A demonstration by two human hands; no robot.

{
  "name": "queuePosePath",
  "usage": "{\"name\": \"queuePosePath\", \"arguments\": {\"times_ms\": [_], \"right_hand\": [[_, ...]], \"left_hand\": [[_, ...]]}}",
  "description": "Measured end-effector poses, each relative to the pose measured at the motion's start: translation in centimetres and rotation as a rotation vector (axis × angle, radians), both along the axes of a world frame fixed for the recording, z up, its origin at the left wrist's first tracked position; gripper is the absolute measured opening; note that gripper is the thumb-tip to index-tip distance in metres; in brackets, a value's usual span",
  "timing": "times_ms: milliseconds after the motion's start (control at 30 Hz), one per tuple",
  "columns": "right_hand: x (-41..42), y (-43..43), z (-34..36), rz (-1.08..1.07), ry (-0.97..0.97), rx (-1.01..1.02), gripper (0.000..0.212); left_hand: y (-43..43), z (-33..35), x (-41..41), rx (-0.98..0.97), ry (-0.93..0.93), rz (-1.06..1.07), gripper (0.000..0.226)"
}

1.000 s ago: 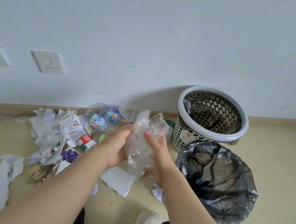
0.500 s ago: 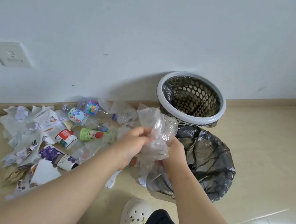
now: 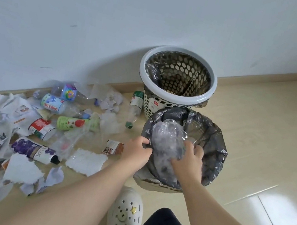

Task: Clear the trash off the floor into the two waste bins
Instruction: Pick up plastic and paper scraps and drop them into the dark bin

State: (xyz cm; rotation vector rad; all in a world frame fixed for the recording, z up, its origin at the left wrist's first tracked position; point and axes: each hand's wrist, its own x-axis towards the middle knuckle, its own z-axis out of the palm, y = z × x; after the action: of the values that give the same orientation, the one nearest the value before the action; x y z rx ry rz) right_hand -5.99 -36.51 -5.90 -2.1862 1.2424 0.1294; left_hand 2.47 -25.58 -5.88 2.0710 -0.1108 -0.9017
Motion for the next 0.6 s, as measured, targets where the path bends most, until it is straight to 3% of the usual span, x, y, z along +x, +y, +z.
{"name": "queuePosePath", "arguments": {"times_ms": [100, 200, 300, 433, 533, 600], "right_hand": [[0.6, 0.3, -1.5, 0.149, 0.292, 0.109, 0.065], [0.7, 0.3, -1.8, 0.222, 0.437, -0.008, 0.056], [0.9, 0.3, -1.2, 0.144, 0.308, -0.203, 0.042], [1.8, 0.3, -0.5, -0.015, -0.077, -0.145, 0.034], [1.9, 0.5, -1.0, 0.112, -0.067, -0.046, 0.041], [1.8, 0.7, -1.9, 0.229, 0.079, 0.011, 0.047]], "left_hand": [[-0.2, -0.4, 0.1, 0.024, 0.022, -0.03, 0.034], [-0.4, -0.3, -0.1, 0.017, 0.051, -0.061, 0.037], [-0.4, -0.3, -0.3, 0.011, 0.061, -0.091, 0.04], [-0.4, -0.4, -0.1, -0.02, 0.062, -0.054, 0.038], [0.0, -0.5, 0.0, -0.047, 0.09, -0.022, 0.035], [0.2, -0.6, 0.1, -0.047, 0.086, -0.023, 0.033]]}}
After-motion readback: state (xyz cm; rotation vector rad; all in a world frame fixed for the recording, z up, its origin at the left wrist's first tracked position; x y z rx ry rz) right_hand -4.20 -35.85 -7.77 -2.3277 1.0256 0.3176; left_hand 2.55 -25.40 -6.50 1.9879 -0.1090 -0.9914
